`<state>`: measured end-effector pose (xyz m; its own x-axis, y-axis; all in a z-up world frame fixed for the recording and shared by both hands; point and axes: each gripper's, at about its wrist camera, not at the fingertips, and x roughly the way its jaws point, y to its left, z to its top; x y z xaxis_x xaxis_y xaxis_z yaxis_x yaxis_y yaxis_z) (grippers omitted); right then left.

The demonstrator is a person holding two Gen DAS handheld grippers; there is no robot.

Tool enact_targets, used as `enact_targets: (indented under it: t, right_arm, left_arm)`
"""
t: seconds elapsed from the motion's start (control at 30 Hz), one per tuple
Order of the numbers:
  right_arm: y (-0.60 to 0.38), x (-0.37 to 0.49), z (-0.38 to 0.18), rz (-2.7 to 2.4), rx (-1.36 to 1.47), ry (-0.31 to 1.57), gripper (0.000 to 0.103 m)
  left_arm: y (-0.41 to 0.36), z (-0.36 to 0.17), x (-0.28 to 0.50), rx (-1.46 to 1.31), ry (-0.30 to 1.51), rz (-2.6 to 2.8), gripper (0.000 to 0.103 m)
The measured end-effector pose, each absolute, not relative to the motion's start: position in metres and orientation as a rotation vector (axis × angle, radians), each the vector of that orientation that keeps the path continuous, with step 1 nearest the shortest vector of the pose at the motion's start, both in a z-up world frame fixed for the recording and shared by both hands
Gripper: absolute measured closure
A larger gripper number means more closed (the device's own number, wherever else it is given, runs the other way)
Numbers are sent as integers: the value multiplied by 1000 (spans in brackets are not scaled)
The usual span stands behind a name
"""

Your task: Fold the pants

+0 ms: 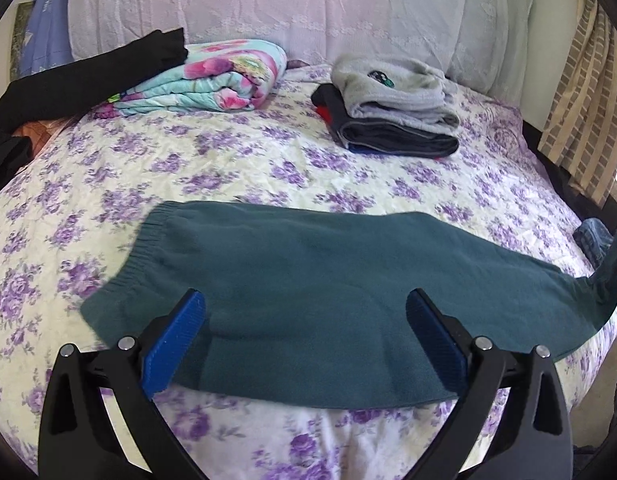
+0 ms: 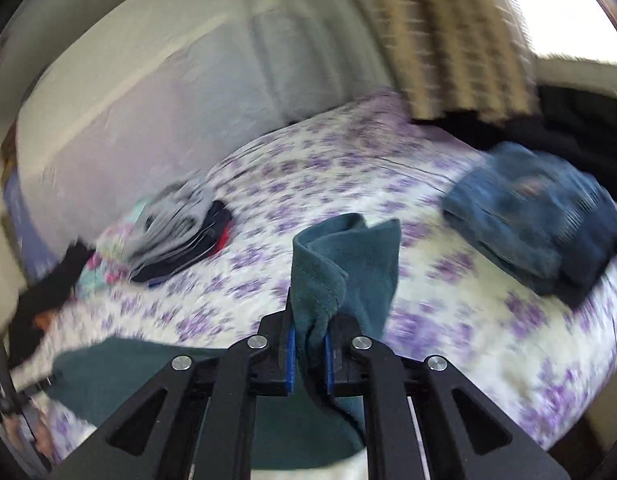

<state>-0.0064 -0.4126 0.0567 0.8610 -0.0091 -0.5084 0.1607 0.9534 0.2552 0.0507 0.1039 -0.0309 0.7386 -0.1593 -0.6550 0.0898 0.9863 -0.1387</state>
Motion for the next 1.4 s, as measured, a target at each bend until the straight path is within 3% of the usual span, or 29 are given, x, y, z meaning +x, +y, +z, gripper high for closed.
enact_targets:
  t: [0.17,0.37,0.6,0.73,0.83,0.87,0.9,0.93,1.2,1.4]
  right_arm:
    - [-311,32,60,111,8,623,92]
    - [-197,53,13,317,-224,761,93]
    - [-160,51,26,371,-274,735,92]
    - [-138,62,2,397,-323,820,92]
    - [-129,59,-15,403,-403,871,79]
    - [-127,54,-13,403,-428,855,70]
    - [-127,49,-8,421,-441,850,49]
    - [-128,45,-4,447,-428,848,42]
    - [-202,46,59,560,5,827,42]
    - [-286,67,38,468,446,917,42]
  left_arm:
    - [135,-21,35,-124,687,-93,4]
    - [180,-25,18,-189,680,-22,4]
    - [217,-35,9,-273,690,20,4]
    - [219,-37,9,-281,682,13,4]
    - [216,-42,10,-272,699,1,4]
    - [215,-42,11,-268,704,0,4]
    - [214,-43,12,-262,708,0,4]
    - [214,-43,13,-261,709,1,4]
    - [191,-31,13,-249,697,-101,4]
    - [96,-8,27,-112,676,-384,4]
